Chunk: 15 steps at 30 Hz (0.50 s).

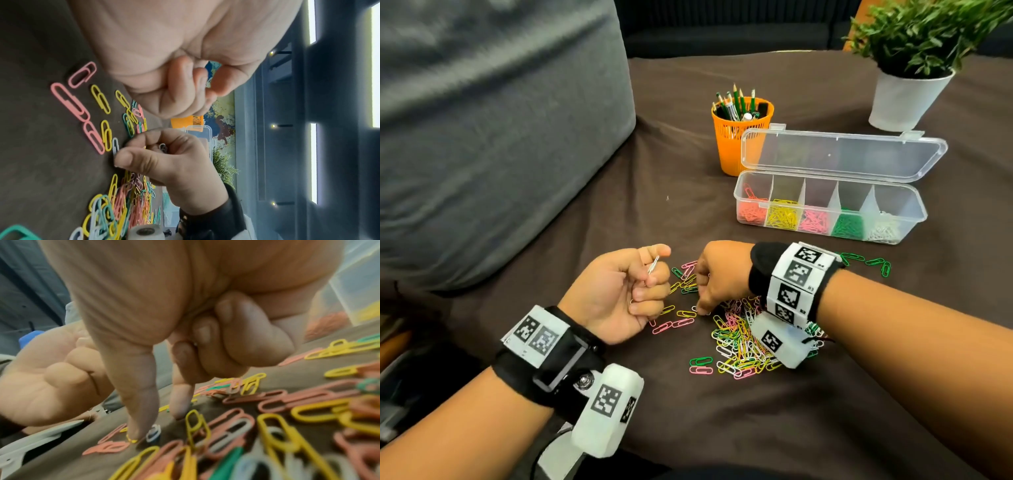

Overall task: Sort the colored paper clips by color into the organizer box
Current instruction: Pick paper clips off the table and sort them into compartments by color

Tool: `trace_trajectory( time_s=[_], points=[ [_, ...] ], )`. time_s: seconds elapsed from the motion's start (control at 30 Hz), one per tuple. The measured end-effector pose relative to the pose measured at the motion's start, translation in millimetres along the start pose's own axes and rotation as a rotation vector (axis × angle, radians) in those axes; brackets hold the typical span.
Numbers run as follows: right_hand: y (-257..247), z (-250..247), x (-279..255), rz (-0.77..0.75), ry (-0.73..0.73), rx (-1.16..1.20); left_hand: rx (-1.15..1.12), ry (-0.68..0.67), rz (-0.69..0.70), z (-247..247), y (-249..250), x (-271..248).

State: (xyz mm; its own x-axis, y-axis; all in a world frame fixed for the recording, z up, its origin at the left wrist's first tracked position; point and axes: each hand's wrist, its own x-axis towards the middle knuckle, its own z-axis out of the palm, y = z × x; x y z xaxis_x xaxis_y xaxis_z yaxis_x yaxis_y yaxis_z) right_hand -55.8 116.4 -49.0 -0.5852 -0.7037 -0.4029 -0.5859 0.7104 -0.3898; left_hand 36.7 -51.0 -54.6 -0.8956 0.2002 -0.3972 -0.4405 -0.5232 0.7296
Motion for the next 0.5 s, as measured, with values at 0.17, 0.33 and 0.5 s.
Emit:
trace_trajectory(
  time_s=[0.17, 0.33, 0.5],
  points=[
    [-14.9, 10.7, 6.4, -0.055, 0.014, -0.303, -0.052, -0.027, -0.075, -1.2, -3.1, 3.7],
    [-6.8, -2.2, -10.0, -0.034, 0.072, -0.075, -0.057, 0.046, -0.153, 0.0, -1.0, 1.8],
    [58.7, -30.9, -68.2, -0.087, 0.162, 1.39, -0.045, -0.086, -0.29, 10.9, -3.3, -6.4]
  ],
)
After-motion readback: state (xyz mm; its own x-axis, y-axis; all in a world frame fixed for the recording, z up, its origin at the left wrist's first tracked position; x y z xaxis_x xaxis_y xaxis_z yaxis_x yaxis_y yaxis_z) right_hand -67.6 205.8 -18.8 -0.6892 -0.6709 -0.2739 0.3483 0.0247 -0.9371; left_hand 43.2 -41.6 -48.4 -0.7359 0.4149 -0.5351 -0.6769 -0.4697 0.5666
